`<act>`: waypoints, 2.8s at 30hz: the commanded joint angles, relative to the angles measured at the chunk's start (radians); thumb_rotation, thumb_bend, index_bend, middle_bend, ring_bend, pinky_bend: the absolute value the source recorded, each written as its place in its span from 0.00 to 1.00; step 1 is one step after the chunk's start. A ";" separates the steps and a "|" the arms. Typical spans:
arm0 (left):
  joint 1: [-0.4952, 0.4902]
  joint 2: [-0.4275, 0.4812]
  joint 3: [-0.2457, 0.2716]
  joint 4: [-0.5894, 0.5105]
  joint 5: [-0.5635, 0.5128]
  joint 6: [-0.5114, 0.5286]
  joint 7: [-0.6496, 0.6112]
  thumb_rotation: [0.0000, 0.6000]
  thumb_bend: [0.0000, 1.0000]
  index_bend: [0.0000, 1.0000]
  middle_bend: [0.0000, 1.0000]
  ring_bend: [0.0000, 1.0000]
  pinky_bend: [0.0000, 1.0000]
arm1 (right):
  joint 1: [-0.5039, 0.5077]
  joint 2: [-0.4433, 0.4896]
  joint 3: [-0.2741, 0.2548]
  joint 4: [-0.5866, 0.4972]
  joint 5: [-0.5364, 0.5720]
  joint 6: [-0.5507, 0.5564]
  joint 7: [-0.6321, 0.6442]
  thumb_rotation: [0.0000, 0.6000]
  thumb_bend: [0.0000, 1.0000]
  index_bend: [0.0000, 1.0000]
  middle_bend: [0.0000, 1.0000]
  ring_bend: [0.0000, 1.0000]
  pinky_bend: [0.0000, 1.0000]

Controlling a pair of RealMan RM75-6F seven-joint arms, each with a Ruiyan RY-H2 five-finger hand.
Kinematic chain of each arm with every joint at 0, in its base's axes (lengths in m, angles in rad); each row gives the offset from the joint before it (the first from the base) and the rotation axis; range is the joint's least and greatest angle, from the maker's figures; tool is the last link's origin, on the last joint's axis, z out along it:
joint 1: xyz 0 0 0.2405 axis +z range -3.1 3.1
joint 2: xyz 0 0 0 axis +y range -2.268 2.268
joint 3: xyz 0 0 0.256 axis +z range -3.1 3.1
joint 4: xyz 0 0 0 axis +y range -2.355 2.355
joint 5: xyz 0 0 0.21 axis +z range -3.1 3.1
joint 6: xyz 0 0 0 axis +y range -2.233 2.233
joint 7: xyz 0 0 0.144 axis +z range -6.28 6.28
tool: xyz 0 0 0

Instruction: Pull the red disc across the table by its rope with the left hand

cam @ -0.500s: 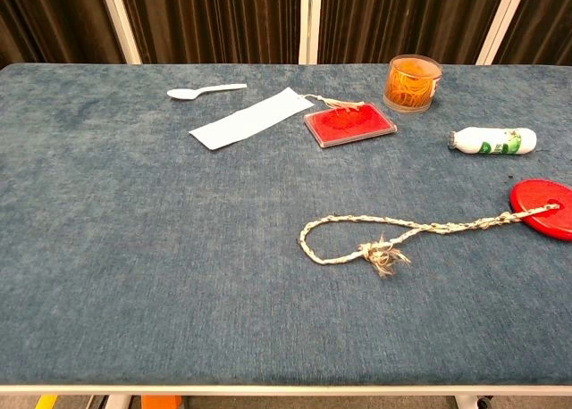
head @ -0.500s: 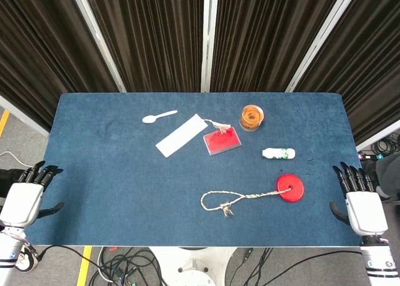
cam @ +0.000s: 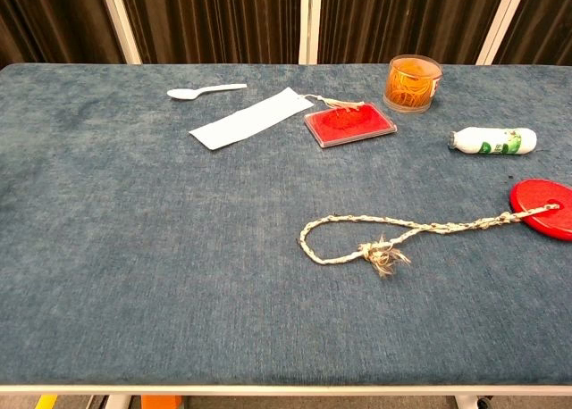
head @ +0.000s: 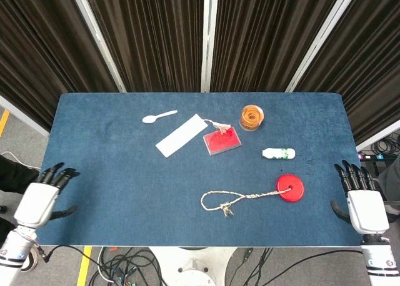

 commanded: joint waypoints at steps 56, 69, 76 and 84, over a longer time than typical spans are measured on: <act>-0.690 -0.581 0.014 0.349 0.077 -0.535 -0.095 1.00 0.15 0.21 0.48 0.09 0.19 | -0.039 0.019 0.043 0.084 0.055 0.054 0.147 1.00 0.21 0.00 0.01 0.00 0.00; -0.685 -0.547 0.012 0.315 0.032 -0.517 0.018 1.00 0.18 0.33 0.82 0.47 0.32 | -0.037 0.009 0.044 0.081 0.058 0.048 0.133 1.00 0.23 0.00 0.02 0.00 0.00; -0.620 -0.518 -0.001 0.291 0.011 -0.396 0.073 1.00 0.25 0.67 0.90 0.65 0.67 | -0.038 0.010 0.046 0.084 0.063 0.045 0.140 1.00 0.24 0.00 0.02 0.00 0.00; -0.518 -0.363 -0.040 0.348 -0.030 -0.206 0.036 1.00 0.31 0.73 0.91 0.65 0.70 | -0.032 0.007 0.045 0.084 0.065 0.033 0.137 1.00 0.24 0.00 0.02 0.00 0.00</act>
